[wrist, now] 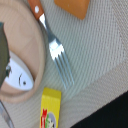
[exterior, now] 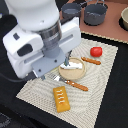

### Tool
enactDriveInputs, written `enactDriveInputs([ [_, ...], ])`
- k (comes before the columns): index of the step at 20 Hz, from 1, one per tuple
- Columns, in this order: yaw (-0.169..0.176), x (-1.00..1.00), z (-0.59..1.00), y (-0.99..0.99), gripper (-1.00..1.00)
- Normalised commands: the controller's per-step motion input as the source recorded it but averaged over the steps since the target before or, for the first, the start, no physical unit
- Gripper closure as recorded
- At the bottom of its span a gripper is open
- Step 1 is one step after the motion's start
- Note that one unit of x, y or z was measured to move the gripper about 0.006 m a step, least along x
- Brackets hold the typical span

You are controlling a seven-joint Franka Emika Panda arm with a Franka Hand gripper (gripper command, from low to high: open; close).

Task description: Interact with the objects in diverse but meaningful ways.

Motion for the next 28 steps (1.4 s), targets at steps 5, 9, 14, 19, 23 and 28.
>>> enactDriveInputs([
  [5,-0.043,0.10,-0.45,-0.01,-1.00],
  [9,-0.035,0.14,-0.43,0.00,-1.00],
  [14,-0.051,0.40,-0.21,-0.05,-1.00],
  [19,-0.075,0.67,0.01,-0.16,-1.00],
  [23,-0.082,0.77,0.07,-0.07,-1.00],
  [28,-0.069,0.80,0.10,-0.01,-1.00],
])
